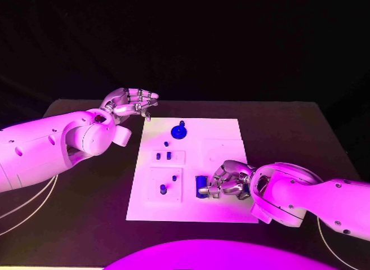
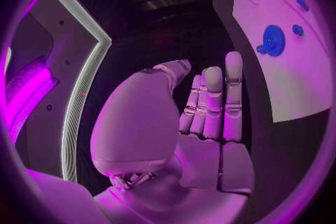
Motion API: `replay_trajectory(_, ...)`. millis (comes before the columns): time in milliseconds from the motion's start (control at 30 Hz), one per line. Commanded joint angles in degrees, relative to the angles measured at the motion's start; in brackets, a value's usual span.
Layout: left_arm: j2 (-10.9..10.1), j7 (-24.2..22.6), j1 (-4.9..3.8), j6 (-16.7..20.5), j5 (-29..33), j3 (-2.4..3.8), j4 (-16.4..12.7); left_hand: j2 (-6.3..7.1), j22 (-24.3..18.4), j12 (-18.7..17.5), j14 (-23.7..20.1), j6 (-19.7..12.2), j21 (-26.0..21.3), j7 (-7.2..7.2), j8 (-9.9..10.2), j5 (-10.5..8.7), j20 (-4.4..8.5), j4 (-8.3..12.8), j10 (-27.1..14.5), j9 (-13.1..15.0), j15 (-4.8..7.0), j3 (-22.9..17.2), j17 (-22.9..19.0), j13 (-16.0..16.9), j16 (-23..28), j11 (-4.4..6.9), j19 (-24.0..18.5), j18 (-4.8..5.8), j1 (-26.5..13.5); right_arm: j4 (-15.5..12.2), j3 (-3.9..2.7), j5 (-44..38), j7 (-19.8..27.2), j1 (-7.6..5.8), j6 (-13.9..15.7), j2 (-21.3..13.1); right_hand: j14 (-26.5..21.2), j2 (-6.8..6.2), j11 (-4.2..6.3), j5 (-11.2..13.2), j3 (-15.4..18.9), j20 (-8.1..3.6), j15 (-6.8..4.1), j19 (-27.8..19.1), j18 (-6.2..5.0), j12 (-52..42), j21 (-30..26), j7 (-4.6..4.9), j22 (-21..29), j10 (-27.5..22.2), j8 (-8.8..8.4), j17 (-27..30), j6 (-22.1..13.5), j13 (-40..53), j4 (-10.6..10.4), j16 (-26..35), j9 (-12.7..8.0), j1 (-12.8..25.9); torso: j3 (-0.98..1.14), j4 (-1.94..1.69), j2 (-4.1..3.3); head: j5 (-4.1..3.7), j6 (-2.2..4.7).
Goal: Assemble the parts on the task board
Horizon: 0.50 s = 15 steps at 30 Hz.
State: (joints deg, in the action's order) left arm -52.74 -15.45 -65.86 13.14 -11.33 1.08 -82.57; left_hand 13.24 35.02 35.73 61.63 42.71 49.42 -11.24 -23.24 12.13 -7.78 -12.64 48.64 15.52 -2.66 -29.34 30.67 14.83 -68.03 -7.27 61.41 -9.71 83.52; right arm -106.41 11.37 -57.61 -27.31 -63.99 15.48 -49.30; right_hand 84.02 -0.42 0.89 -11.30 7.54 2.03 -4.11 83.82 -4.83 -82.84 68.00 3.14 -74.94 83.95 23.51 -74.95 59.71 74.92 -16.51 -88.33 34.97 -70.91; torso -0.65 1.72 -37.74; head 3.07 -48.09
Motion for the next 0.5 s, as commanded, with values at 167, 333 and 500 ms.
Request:
replay_trajectory(167, 0.0, -0.2, -0.08, -0.5, 0.2, 0.03, -0.2, -0.23, -0.1, 0.4, -0.1, -0.3, -0.3, -0.01, -0.3, -0.03, -0.2, -0.3, -0.5, -0.1, -0.15, 0.1, 0.0, -0.1, -0.4, 0.02, 0.1, -0.89, -0.4, 0.8, 0.26, -2.0, -0.6, 0.25, -0.2, 0.2, 5.0, 1.11, 0.25, -1.5, -0.1, -0.38, -0.51, 1.2, 1.11, -0.4, 0.3, -0.12, -10.1, 2.6, -0.27, -10.0, 0.0, 9.4, -0.3, -0.2, -0.2, 1.0, 0.0, 0.03, 0.02, 0.03, 0.14)
replay_trajectory(333, 0.0, -0.1, -0.08, -0.6, 0.2, 0.03, -0.2, -0.23, -0.1, 0.4, -0.1, -0.3, -0.3, -0.01, -0.3, -0.03, -0.2, -0.3, -0.5, -0.1, -0.15, 0.1, 0.0, -0.1, -0.4, 0.02, 0.1, -0.89, -0.4, 1.2, 0.25, -2.2, -0.4, 0.24, 0.7, 0.5, 5.0, 1.31, 0.25, -2.0, 0.2, -0.39, -0.5, 1.2, 1.11, -0.4, 0.3, -0.12, -10.1, 2.6, -0.29, -10.1, 0.0, 9.4, -0.3, -0.2, -0.2, 1.7, 0.0, 0.02, -0.02, 0.03, 0.15)
replay_trajectory(500, 0.0, -0.1, -0.08, -0.6, 0.2, 0.02, -0.2, -0.37, -0.1, 0.4, -0.1, -0.3, -0.3, -0.02, -0.3, -0.02, -0.19, -0.4, -0.5, -0.1, -0.15, 0.1, -0.1, -0.1, -0.4, 0.02, 0.1, -0.89, -0.4, 1.6, 0.24, -2.9, -0.3, 0.23, 1.6, 0.7, 5.1, 1.82, 0.29, -2.3, 0.1, -0.39, -0.52, 1.3, 1.14, -0.5, 0.5, -0.18, -10.2, 2.7, -0.29, -10.1, 0.1, 9.5, -0.2, -0.2, -0.2, 1.8, 0.02, 0.04, 0.02, 0.03, 0.16)
